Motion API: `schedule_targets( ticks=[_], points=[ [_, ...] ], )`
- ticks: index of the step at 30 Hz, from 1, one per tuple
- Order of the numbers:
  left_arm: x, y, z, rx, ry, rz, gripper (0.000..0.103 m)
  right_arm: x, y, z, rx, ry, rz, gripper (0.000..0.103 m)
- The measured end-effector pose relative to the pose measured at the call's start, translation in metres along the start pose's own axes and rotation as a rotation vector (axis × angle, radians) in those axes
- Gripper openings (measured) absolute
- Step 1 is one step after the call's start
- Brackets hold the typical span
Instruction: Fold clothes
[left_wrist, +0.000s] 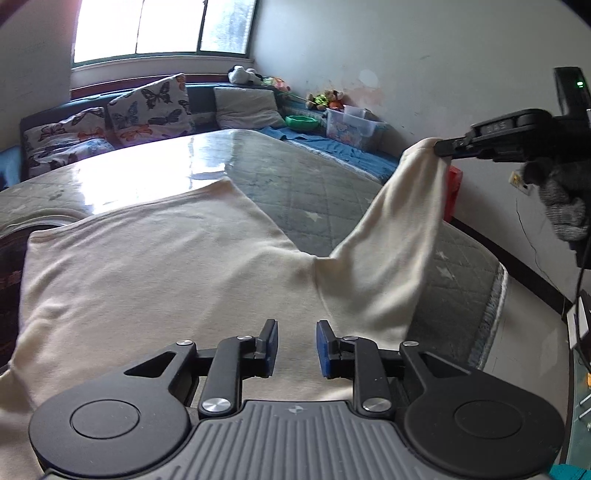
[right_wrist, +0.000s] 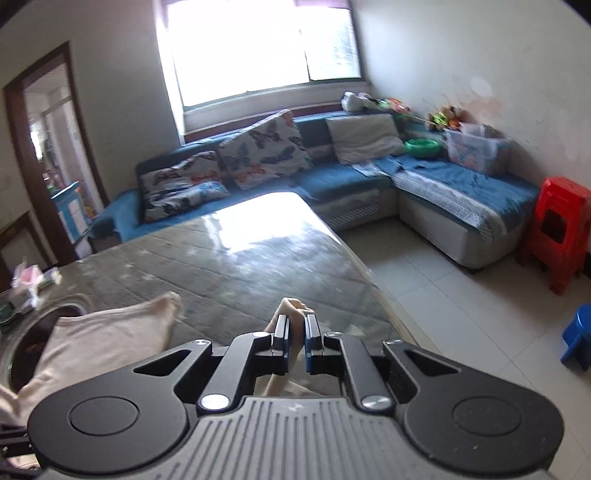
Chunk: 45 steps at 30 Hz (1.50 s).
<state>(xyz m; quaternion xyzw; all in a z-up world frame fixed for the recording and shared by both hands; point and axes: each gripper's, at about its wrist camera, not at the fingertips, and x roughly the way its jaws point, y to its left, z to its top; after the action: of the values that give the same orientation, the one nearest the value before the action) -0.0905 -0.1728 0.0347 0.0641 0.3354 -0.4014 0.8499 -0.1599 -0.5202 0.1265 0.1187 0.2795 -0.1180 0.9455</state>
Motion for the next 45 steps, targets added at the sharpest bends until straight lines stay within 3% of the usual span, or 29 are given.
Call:
schedule_targets(
  ticks=[15,22,29,36,39,45],
  points=[
    [-0.055,0.061,-0.019,-0.125,-0.086,0.154,0.028,-0.038,0.144,0.032,-0.284,-0.039,0.272,0.007],
    [-0.083,0.086,-0.037,-0.191,-0.107,0.221,0.028,-0.015,0.222,0.017,-0.428,0.028,0.424,0.007],
    [-0.102,0.101,-0.051,-0.245,-0.111,0.283,0.028,0.008,0.271,-0.019,-0.508,0.151,0.540,0.007],
    [-0.110,0.113,-0.056,-0.286,-0.113,0.318,0.028,0.026,0.298,-0.053,-0.567,0.280,0.617,0.010],
    [-0.112,0.113,-0.058,-0.285,-0.108,0.320,0.029,0.024,0.299,-0.057,-0.591,0.278,0.635,0.012],
    [-0.110,0.102,-0.055,-0.252,-0.117,0.277,0.029,0.026,0.260,-0.048,-0.632,0.263,0.544,0.012]
  ],
)
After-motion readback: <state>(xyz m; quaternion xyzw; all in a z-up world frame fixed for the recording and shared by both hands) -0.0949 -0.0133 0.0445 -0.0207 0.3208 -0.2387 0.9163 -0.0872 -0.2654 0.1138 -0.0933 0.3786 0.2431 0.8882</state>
